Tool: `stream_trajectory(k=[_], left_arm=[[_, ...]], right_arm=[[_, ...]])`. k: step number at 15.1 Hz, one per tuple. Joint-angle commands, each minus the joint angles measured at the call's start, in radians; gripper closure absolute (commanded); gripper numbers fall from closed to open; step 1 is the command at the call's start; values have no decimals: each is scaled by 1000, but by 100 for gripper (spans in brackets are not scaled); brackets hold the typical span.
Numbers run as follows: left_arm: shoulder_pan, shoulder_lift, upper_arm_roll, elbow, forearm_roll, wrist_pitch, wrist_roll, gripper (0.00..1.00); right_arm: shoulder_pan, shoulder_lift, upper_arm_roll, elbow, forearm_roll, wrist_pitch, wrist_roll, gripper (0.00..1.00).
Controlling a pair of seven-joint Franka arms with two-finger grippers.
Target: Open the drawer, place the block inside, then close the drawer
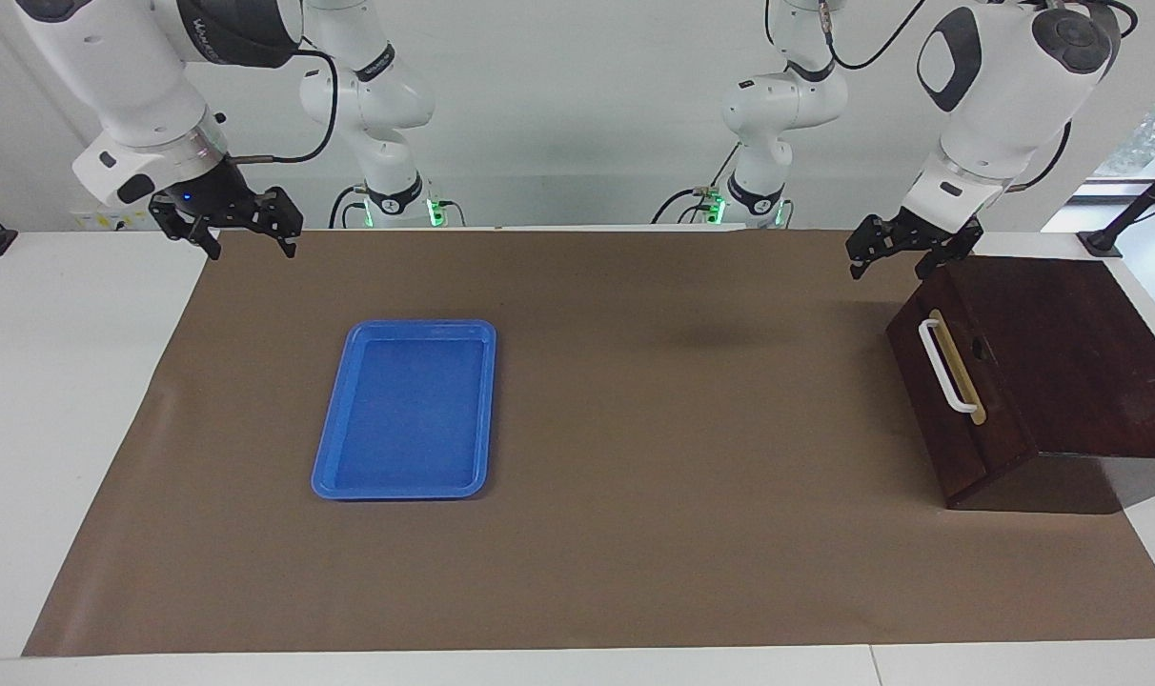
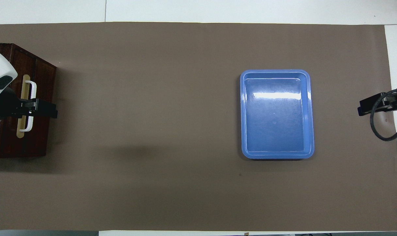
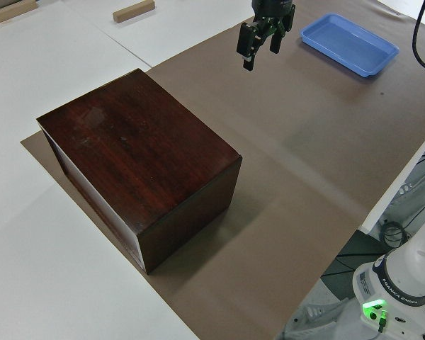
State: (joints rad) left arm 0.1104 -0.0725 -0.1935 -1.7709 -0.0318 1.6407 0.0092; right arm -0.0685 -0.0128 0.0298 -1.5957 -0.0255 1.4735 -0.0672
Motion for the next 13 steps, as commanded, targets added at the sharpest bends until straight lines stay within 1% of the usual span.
stream_trajectory(k=[1,13], left_arm=[[-8,3,5,13,-17,-25,17,0],[-9,3,5,8,-16,-5,25,0]], right_arm=[[-14,-15,10,-15,-1,-4,-22,0],[-16,-15,10,-15,-1,-5,-22,0]])
